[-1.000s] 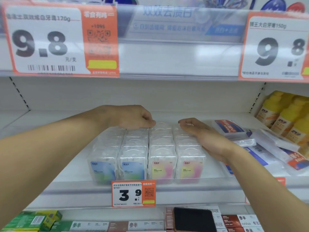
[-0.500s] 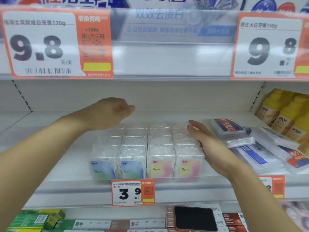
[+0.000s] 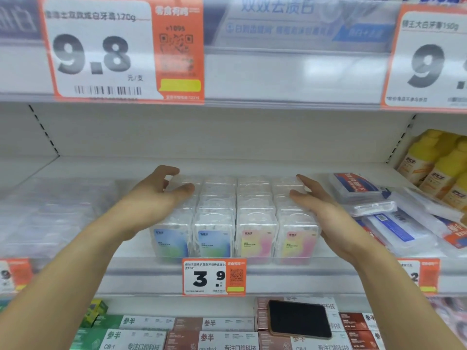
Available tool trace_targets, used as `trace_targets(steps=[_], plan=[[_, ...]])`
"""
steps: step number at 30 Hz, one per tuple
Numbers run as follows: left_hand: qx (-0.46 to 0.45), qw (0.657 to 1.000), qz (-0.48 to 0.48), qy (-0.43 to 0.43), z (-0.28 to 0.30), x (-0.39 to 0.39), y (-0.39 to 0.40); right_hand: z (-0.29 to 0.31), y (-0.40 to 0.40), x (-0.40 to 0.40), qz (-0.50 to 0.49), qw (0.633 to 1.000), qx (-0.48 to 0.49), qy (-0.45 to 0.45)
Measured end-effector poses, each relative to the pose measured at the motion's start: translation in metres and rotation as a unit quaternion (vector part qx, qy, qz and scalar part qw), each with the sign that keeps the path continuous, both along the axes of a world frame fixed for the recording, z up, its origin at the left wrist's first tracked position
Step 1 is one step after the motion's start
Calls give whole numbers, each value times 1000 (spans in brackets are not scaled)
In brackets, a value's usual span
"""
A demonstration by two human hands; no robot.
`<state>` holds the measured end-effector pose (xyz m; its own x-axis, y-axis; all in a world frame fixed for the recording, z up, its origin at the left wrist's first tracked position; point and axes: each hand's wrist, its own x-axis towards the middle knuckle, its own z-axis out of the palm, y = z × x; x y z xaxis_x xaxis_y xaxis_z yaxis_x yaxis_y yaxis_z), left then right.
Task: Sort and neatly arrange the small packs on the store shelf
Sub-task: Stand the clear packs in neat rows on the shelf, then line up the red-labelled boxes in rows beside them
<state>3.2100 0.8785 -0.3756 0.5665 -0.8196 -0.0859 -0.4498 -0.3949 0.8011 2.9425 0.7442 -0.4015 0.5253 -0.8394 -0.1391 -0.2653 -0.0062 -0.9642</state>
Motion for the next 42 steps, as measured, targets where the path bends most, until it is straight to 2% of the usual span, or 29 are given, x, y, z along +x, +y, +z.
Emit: trace_targets(steps=[7,9,12,14,16,19,21,23,25,27,30,33,35,38,42], plan=[[10,1000,-5,27,3,0,2,0,-1,-6,17,1000,22,0],[18,1000,2,15,8,-1,1,5,-4,-16,15,1000,-1,-9],[-6,992,69,-107,16,-10,-5,28,-13,-47,-107,982,-137,-76],[-108,965,92,-221,21,-40,-13,42,-20,-79,-210,944,-239,-86],[-222,928,29,-298,26,-89,-23,42,-28,-110,-284,912,-295,-20],[-277,899,-144,-307,26,-173,-47,27,-34,-145,-333,883,-316,97],[-268,889,-228,-293,19,-217,-68,15,-34,-162,-315,879,-310,179],[-208,889,-273,-302,2,-247,-93,5,-34,-181,-262,893,-288,225],[-115,886,-311,-323,-18,-264,-115,-2,-37,-194,-199,918,-257,228],[-61,885,-331,-323,-37,-274,-131,-5,-45,-201,-152,931,-237,232],[-51,887,-336,-314,-55,-276,-145,-10,-66,-208,-93,924,-255,269],[-49,897,-357,-256,-60,-267,-157,-8,-84,-207,-78,920,-207,323],[-51,906,-346,-240,-61,-263,-163,-6,-92,-201,-69,916,-209,335],[-56,919,-289,-263,-62,-263,-176,-10,-104,-184,-76,925,-238,286],[-83,946,-179,-256,-71,-264,-192,-34,-125,-165,-119,954,-231,147]])
